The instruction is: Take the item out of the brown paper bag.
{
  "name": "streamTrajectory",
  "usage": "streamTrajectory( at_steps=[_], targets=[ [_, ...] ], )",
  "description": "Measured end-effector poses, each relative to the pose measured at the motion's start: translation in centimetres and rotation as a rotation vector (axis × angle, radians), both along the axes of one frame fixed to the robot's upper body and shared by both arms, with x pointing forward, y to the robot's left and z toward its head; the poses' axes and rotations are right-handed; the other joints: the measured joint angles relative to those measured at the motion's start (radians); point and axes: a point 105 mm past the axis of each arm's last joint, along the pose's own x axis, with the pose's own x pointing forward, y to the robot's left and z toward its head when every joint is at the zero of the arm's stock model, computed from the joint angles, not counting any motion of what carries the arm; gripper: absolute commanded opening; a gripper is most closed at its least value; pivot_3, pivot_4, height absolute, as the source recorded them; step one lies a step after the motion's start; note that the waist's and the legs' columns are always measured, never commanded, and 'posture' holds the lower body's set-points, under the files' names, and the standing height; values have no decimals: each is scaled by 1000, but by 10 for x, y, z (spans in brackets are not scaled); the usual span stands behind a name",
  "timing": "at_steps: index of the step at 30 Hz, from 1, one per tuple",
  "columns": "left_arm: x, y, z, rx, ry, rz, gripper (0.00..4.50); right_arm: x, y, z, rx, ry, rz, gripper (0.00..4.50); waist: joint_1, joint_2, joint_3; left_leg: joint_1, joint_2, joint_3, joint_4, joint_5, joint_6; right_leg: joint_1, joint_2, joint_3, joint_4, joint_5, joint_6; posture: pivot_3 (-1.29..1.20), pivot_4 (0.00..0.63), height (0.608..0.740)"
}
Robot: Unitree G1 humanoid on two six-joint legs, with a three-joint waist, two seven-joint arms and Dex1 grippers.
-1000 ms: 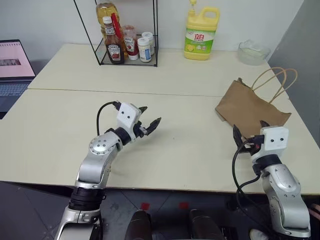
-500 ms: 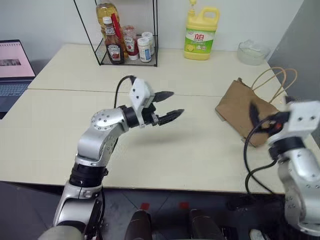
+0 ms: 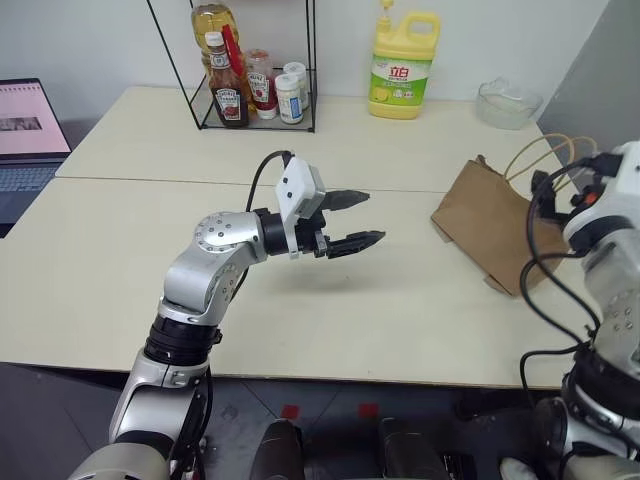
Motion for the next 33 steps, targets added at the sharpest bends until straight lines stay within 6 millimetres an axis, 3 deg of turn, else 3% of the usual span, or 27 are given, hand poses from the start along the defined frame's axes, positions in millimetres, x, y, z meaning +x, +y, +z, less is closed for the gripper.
streamTrajectory(
  at_steps=[3, 6, 11, 17, 23, 27, 33],
  targets=[
    [0, 0, 0, 0, 0, 2, 3638, 7, -6, 6, 30, 13, 17, 4500, 0, 0, 0, 0, 0, 0, -1, 0, 0, 0, 0, 0, 0, 0, 0, 0, 150, 740],
    [0, 0, 0, 0, -1, 4, 3675, 14, -6, 8, 63, 30, 54, 3933, 0, 1, 0, 0, 0, 0, -1, 0, 0, -1, 0, 0, 0, 0, 0, 0, 150, 740],
    [1, 2, -1, 3, -1, 19, 3675, 19, -2, 20, 90, 19, 114, 2128, 0, 1, 1, 0, 0, 0, -2, 0, 0, -1, 0, 0, 0, 0, 0, 0, 150, 740],
    [3, 7, -4, 15, 5, 41, 3675, 21, -3, 19, 74, 55, 133, 31, 0, 1, 1, 0, 0, 1, -2, 0, 0, -1, 0, 0, -1, 0, 0, 0, 150, 740],
    [3, 12, -6, 30, 8, 65, 3675, 23, 4, 27, -7, 74, 177, 31, 0, 2, 1, -1, 0, 1, -2, 0, 0, -2, 0, 1, -1, 0, 0, 0, 150, 740],
    [2, 18, -7, 30, 24, 93, 3675, 27, 19, 40, -116, 65, 244, 31, -1, 4, 2, -1, 0, 2, -2, 0, 0, -3, 0, 1, 0, 0, 0, 0, 150, 740],
    [6, 45, -18, 25, 102, 222, 3675, 35, 45, 59, -304, 44, 380, 31, -4, 4, 3, -3, 0, 2, -3, 0, 0, -6, 0, 2, -1, 0, 0, 0, 150, 740]
  ],
)
